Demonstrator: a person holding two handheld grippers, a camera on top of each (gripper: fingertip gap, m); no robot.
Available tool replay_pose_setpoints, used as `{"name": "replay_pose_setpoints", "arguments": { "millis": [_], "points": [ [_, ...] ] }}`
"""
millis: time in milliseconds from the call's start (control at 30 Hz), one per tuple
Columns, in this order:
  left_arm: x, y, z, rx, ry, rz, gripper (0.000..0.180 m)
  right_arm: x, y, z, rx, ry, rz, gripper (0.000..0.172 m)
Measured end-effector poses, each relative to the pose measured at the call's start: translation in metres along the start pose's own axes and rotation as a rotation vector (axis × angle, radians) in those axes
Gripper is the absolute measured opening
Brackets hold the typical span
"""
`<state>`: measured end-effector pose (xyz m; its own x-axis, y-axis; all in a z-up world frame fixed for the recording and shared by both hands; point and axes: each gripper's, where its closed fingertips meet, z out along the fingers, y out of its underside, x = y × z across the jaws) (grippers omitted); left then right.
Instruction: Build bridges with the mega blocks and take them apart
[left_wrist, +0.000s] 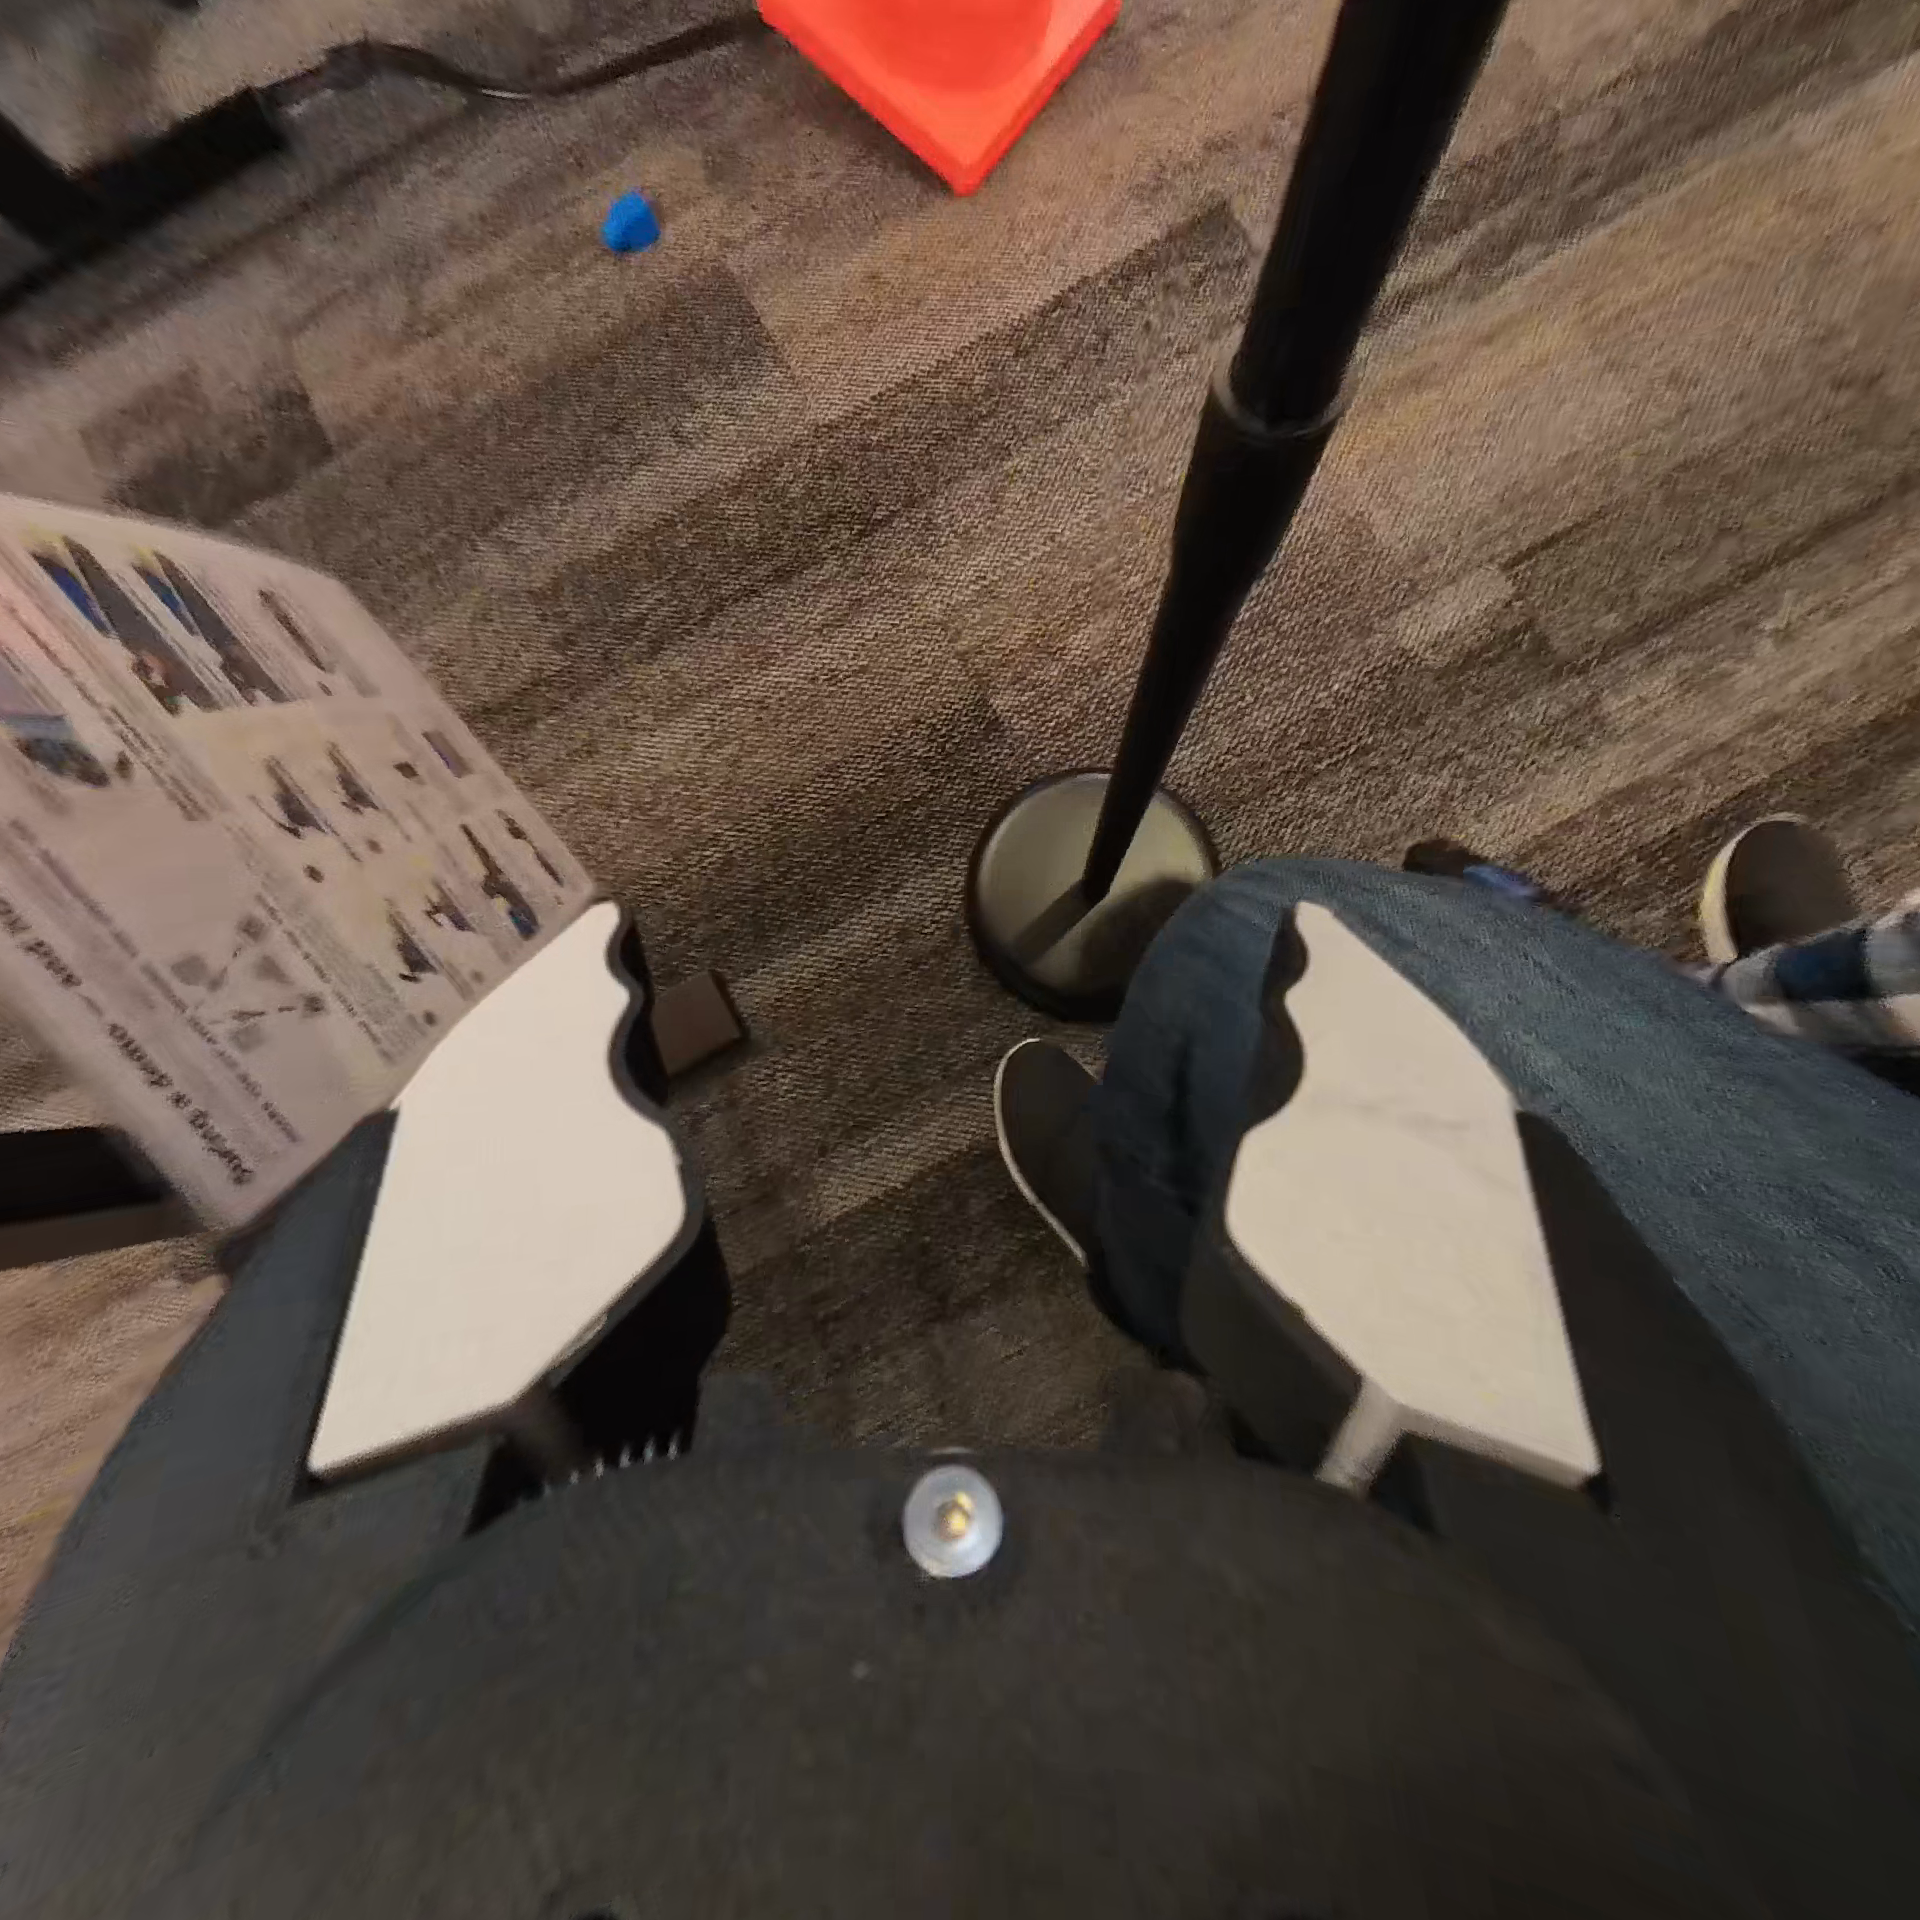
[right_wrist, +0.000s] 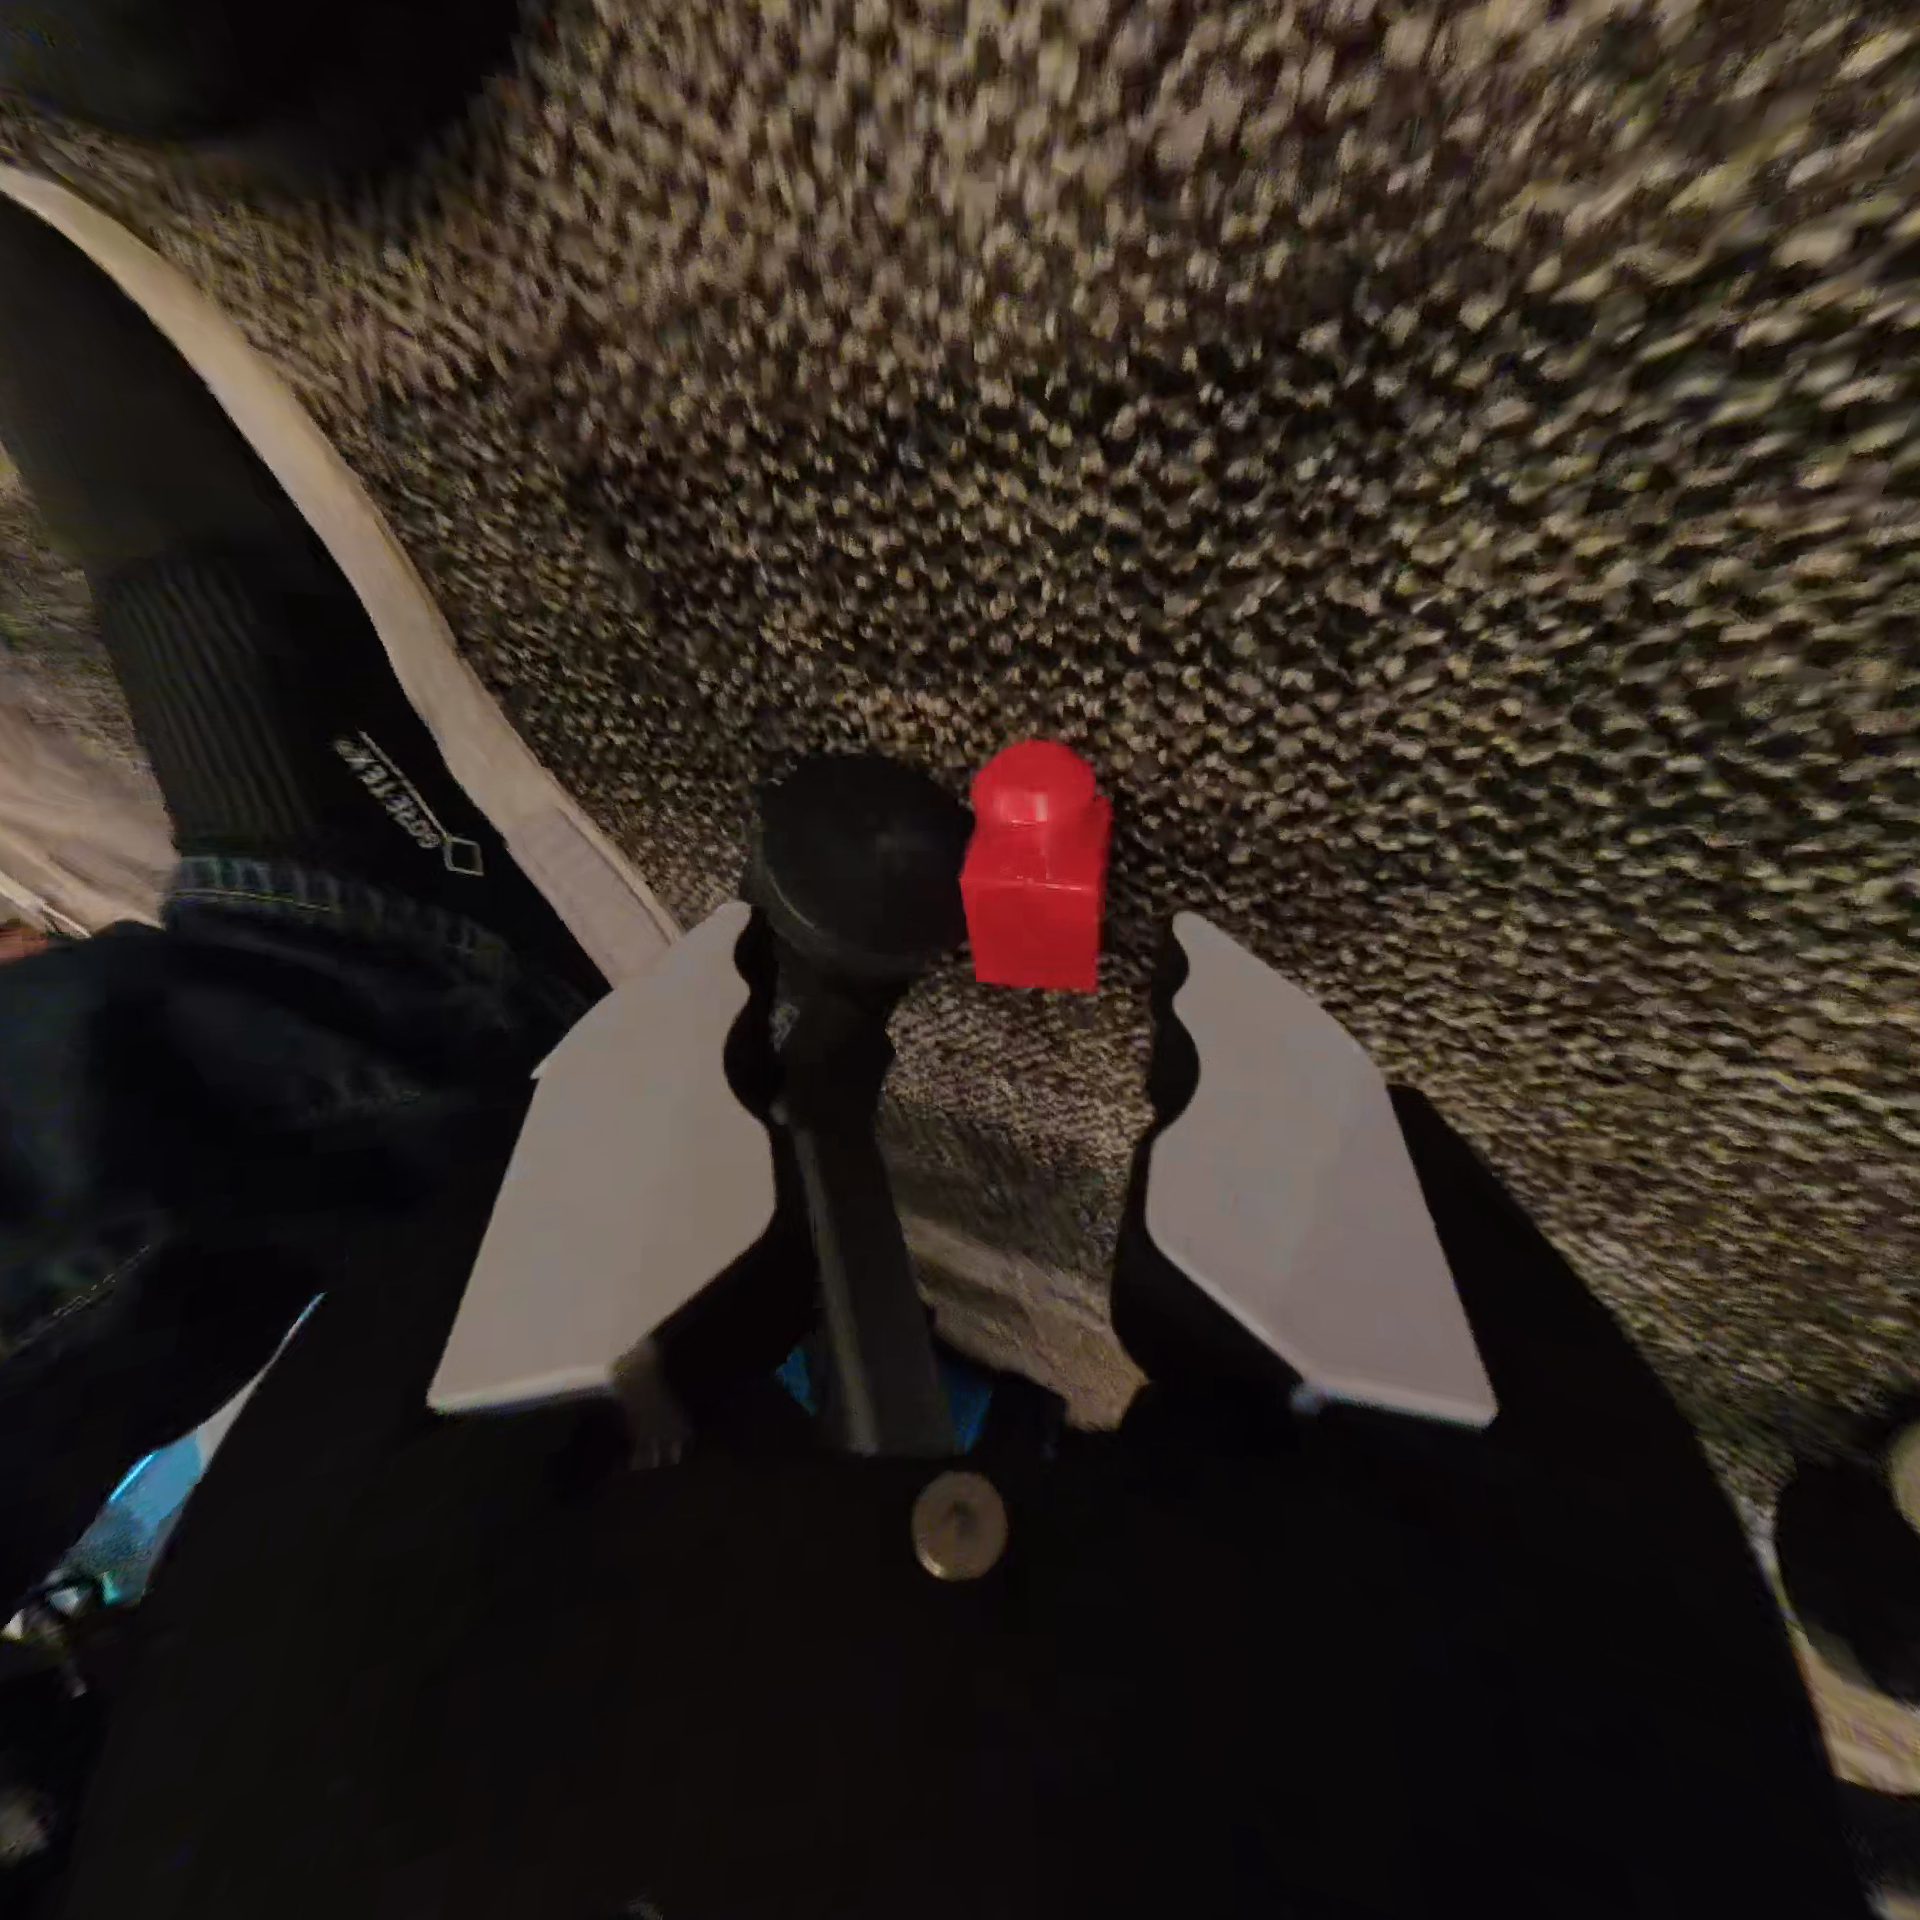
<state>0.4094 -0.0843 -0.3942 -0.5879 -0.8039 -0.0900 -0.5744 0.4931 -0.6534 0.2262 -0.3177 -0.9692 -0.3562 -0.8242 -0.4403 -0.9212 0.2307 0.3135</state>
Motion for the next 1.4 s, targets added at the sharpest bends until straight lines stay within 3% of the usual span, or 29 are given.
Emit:
{"name": "replay_pose_setpoints", "arguments": {
  "millis": [33,167,300,367,433,533,767,900,1000,1067,1167,1267,1333,1400],
  "points": [
    [0.000,0.007,0.005,-0.002,0.015,-0.045,0.109,0.000,0.003,0.009,-0.026,0.007,0.009,0.080],
    [-0.003,0.028,0.014,-0.021,0.002,-0.120,0.104,0.007,0.010,0.037,-0.048,0.058,0.008,0.078],
    [0.003,0.032,0.028,-0.026,0.011,-0.125,0.102,0.018,0.012,0.054,-0.050,0.082,0.051,0.069],
    [0.008,0.034,0.039,-0.038,0.016,-0.126,0.101,0.026,0.011,0.058,-0.063,0.092,0.058,0.057],
    [0.015,0.036,0.050,-0.037,0.031,-0.151,0.099,0.033,0.010,0.058,-0.035,0.102,0.073,0.043],
    [0.024,0.036,0.063,-0.028,0.049,-0.196,0.095,0.034,0.012,0.059,-0.028,0.155,-0.025,0.042],
    [0.024,0.028,0.064,-0.029,-0.020,-0.055,0.093,0.039,-0.006,0.034,0.002,0.062,-0.068,0.039],
    [0.030,0.010,0.061,0.052,0.004,-0.063,0.089,0.007,-0.062,-0.039,0.159,-0.038,-0.154,0.038],
    [0.042,-0.016,0.051,0.107,0.073,-0.133,0.094,-0.049,-0.100,-0.124,0.259,-0.108,-0.443,0.038],
    [0.056,-0.037,0.037,0.122,0.121,-0.132,0.102,-0.078,-0.111,-0.183,0.286,-0.063,-0.657,0.038],
    [0.073,-0.066,0.001,0.170,0.150,-0.117,0.106,-0.115,-0.100,-0.261,0.282,0.064,-1.056,0.038],
    [0.079,-0.080,-0.049,0.230,0.159,-0.152,0.109,-0.147,-0.072,-0.327,0.246,0.127,-1.276,0.038],
    [0.078,-0.083,-0.091,0.302,0.126,-0.140,0.108,-0.176,-0.041,-0.372,0.265,0.131,-1.388,0.038],
    [0.073,-0.079,-0.136,0.363,0.063,-0.119,0.109,-0.216,0.014,-0.413,0.310,0.071,-1.559,0.038]
  ]
}}
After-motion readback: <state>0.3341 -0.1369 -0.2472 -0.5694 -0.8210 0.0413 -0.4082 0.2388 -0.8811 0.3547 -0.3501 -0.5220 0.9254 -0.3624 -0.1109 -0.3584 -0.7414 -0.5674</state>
